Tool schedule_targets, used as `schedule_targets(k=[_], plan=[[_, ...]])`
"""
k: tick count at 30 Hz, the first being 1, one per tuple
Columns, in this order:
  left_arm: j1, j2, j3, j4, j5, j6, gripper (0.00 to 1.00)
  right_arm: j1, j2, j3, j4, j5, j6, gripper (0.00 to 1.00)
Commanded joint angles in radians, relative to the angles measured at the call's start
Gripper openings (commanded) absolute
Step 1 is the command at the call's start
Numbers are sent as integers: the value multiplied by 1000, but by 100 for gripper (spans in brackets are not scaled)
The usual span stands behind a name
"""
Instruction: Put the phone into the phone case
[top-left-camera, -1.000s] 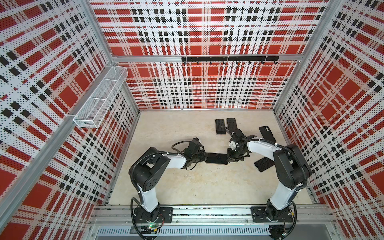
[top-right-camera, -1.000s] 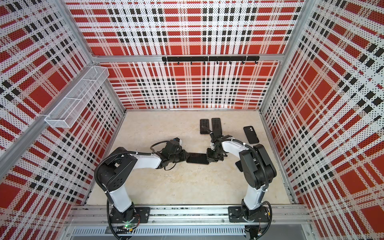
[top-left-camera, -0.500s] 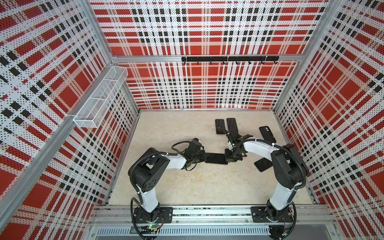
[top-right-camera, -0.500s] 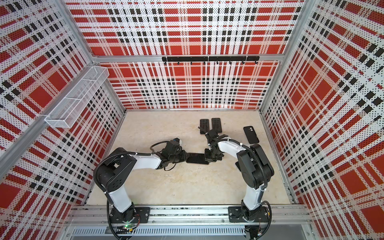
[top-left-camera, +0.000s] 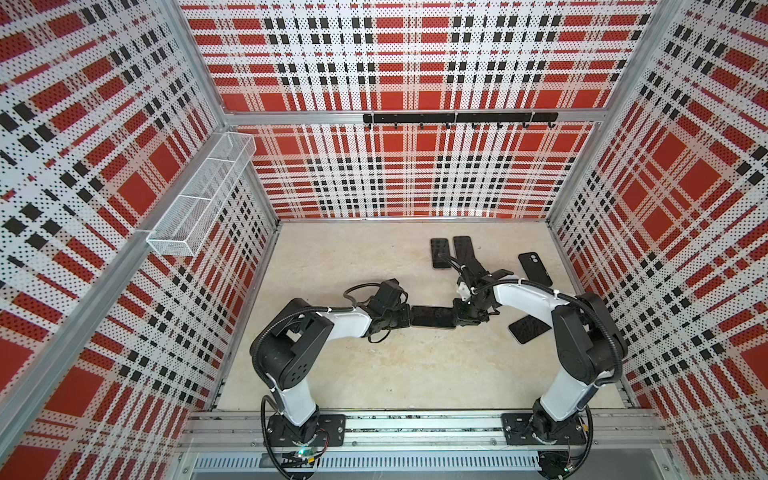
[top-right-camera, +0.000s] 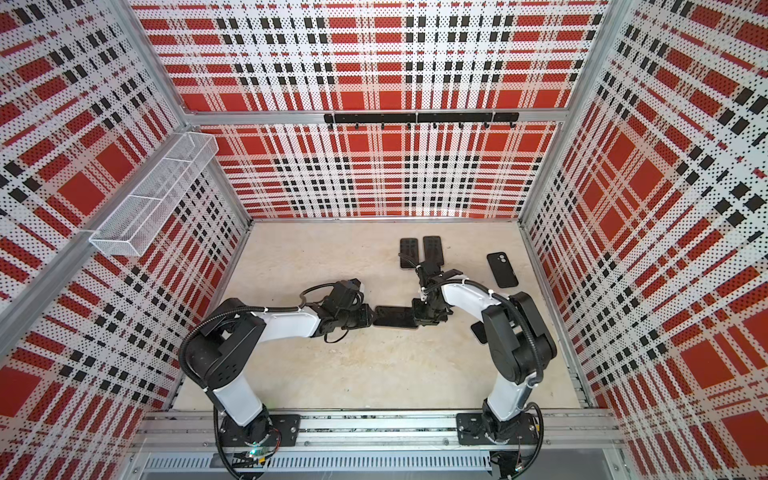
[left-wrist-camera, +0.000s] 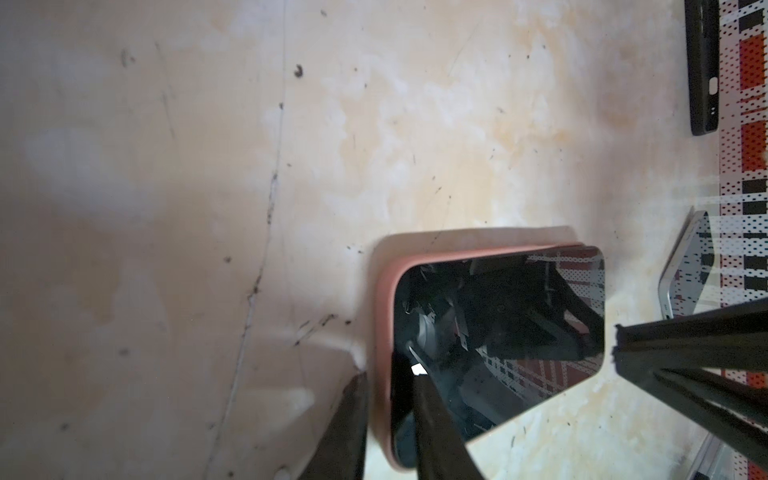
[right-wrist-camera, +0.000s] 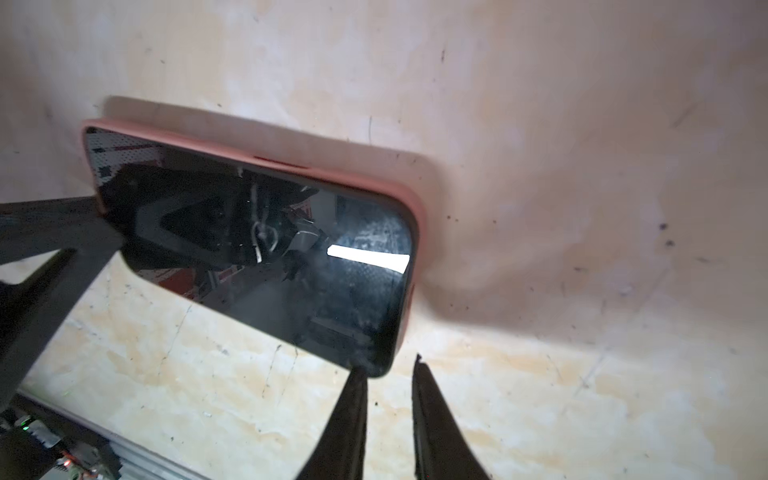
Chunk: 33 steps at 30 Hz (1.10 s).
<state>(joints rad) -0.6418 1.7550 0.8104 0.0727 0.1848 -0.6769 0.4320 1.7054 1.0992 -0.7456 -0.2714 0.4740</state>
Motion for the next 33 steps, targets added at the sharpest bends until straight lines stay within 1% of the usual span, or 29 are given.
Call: schedule_targets(k=[1, 4, 7, 12, 18, 23, 27, 29, 33], plan=[[4, -10, 14, -60, 11, 23, 24, -33, -82, -7, -9, -74, -26, 22], [4, -3, 20, -56, 21, 23, 24, -51, -86, -31, 28, -111, -24, 21], [4, 1, 24, -56, 25, 24, 24, -53, -55, -44, 56, -132, -23, 21], [4, 12, 36, -53, 21, 23, 24, -54, -4, -57, 65, -76, -30, 21], [2, 25, 34, -47, 24, 23, 24, -54, 53, -96, 147, -110, -19, 20], [1, 35, 23, -29, 29, 20, 24, -51, 74, -119, 180, -111, -3, 19], [-7, 43, 19, -13, 32, 17, 24, -34, 96, -114, 122, -42, -2, 17], [-14, 49, 23, -13, 31, 19, 24, -5, 111, -110, 79, 8, 6, 16], [-20, 54, 19, -7, 33, 21, 24, 48, 143, -133, 40, 74, 50, 13]])
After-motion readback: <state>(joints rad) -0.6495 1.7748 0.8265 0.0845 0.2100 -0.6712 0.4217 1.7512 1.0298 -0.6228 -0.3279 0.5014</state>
